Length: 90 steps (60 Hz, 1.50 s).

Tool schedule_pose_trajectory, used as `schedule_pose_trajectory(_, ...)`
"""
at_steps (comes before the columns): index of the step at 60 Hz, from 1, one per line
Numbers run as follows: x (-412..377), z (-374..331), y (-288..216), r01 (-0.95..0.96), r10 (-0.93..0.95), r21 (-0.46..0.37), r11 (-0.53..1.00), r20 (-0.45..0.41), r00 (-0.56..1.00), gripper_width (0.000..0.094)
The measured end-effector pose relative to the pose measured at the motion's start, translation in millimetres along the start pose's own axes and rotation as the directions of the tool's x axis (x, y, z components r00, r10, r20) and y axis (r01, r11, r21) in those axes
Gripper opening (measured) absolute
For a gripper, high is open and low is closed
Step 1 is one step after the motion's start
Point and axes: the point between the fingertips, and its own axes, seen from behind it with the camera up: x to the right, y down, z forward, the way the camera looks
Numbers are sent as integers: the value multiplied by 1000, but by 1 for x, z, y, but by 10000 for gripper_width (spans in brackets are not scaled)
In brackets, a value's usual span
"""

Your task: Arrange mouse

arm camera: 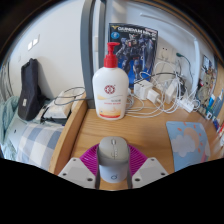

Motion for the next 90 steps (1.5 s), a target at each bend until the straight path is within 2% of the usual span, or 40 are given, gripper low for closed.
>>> schedule_pose_trajectory(4, 0, -1, 0, -4, 4, 3, 1000, 9, 1000, 327)
schedule_pose_trajectory(16, 0, -6, 1, 45, -44, -34, 998, 28, 999, 325)
schedule_pose_trajectory(23, 7, -41, -42, 32, -36, 64, 997, 63, 997, 326)
schedule_pose_trajectory(27, 27, -69, -75, 38, -44, 123, 992, 48, 998, 326)
schedule_pose_trajectory(37, 107, -128, -148, 61, -52, 247, 967, -43, 998, 324)
schedule_pose_trajectory(43, 161, -139, -168, 49, -27, 277, 960, -83, 996, 325)
schedule_pose_trajectory(48, 204, -132, -161, 39, -4, 264, 964, -134, 991, 323)
schedule_pose_trajectory(56, 255, -104, -126, 19, 15, 190, 982, -176, 984, 322)
schedule_pose_trajectory(73, 293, -37, -29, -50, 46, -20, 999, -149, 988, 323)
schedule_pose_trajectory(86, 287, -18, 18, -18, 2, -134, 991, -119, 993, 335)
schedule_pose_trajectory(90, 282, -16, 16, -19, 7, -115, 993, -101, 995, 339)
